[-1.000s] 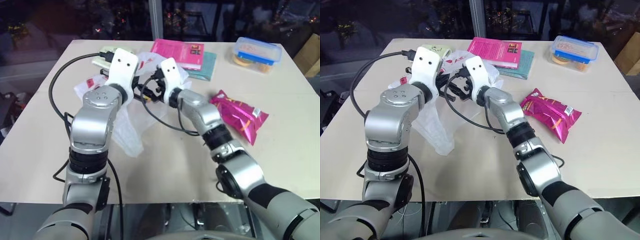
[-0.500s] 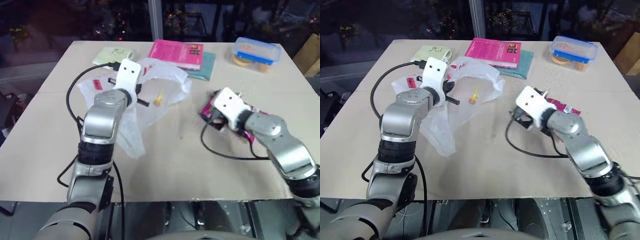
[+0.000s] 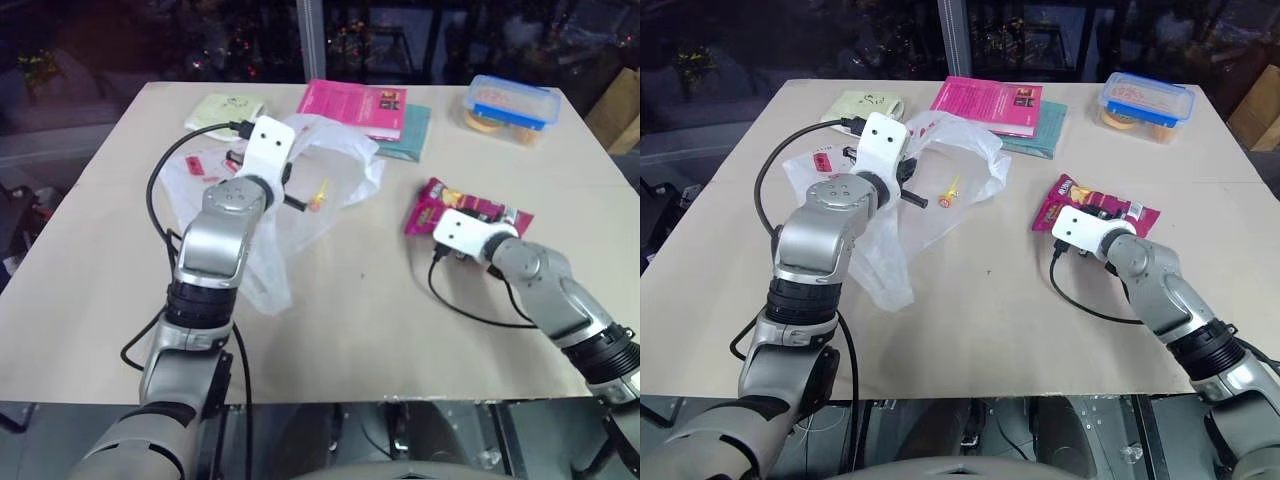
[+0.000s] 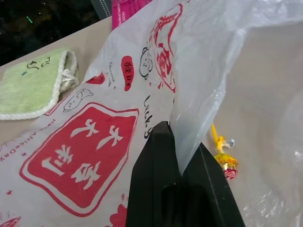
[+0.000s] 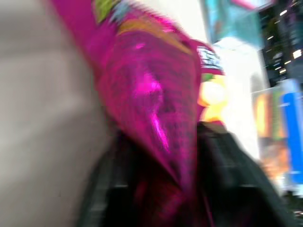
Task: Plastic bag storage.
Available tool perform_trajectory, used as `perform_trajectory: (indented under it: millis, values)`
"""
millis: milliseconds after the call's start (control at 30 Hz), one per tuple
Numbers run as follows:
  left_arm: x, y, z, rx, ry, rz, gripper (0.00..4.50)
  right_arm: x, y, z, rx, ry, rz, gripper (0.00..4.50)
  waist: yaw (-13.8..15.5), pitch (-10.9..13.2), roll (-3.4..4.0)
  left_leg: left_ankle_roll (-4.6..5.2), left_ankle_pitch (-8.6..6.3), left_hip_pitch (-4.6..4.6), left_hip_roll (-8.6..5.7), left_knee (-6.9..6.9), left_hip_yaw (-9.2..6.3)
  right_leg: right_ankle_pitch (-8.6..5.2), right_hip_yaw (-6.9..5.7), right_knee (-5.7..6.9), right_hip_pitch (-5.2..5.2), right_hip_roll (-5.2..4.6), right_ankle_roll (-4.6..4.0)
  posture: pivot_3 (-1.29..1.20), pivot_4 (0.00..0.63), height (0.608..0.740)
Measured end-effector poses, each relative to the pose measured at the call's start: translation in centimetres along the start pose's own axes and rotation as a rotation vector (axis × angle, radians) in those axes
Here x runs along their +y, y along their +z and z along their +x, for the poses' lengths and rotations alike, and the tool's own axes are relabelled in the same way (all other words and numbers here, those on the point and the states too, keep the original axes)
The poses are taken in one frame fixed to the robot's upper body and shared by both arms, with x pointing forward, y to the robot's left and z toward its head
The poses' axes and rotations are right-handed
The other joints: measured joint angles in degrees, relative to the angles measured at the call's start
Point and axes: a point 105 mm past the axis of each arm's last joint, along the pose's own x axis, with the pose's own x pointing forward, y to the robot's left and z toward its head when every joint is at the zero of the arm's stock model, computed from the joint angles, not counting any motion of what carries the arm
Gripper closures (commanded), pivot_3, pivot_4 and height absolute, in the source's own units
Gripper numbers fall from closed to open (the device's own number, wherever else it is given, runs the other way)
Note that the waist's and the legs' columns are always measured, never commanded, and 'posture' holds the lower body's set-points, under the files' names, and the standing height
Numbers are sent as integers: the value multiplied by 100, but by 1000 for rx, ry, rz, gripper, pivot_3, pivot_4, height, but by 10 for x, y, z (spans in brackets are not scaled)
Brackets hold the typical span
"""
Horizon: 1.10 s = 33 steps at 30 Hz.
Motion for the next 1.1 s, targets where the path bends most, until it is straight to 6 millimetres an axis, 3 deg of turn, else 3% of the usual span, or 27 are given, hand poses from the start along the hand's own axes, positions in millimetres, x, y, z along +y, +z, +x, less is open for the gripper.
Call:
perform_trajectory:
  millis: [33,200,333,400,767,1033,1100]
  values:
    - [0,0,0,1,2,-4,4500,-3,3,-2,-16,-4,-10,4429,-3,0,0,0,0,0,0,0,0,0,0,0,0,1,0,0,150,740]
    - [2,6,1,-8,3,-33,4500,-13,45,-22,-202,32,2,4429,-15,2,-2,0,0,-2,3,0,-5,0,-5,-1,0,5,0,0,150,740]
    - [4,19,2,-25,-16,-27,4500,20,128,-53,-547,283,16,4429,-54,3,-4,1,-1,-3,6,1,-9,0,-9,-1,1,9,0,0,150,740]
    - [1,23,2,-36,-38,-22,4500,27,142,-54,-600,325,-24,4429,-36,3,-3,1,-1,-2,2,10,-11,0,-13,2,4,6,0,0,150,740]
    - [3,18,-17,57,-219,30,4500,43,196,11,-650,281,-434,4429,-47,7,-7,-1,-1,-6,-2,23,-23,-1,-23,5,6,8,-2,0,150,740]
    - [-4,23,-27,82,-272,14,4500,63,245,15,-834,263,-596,4429,-61,7,-7,-3,0,-5,0,22,-28,-1,-26,6,6,13,-2,0,150,740]
    - [-6,23,-29,83,-279,14,4500,65,248,17,-843,260,-607,4429,-57,8,-6,-4,0,-5,0,22,-29,-1,-27,6,6,13,-2,0,150,740]
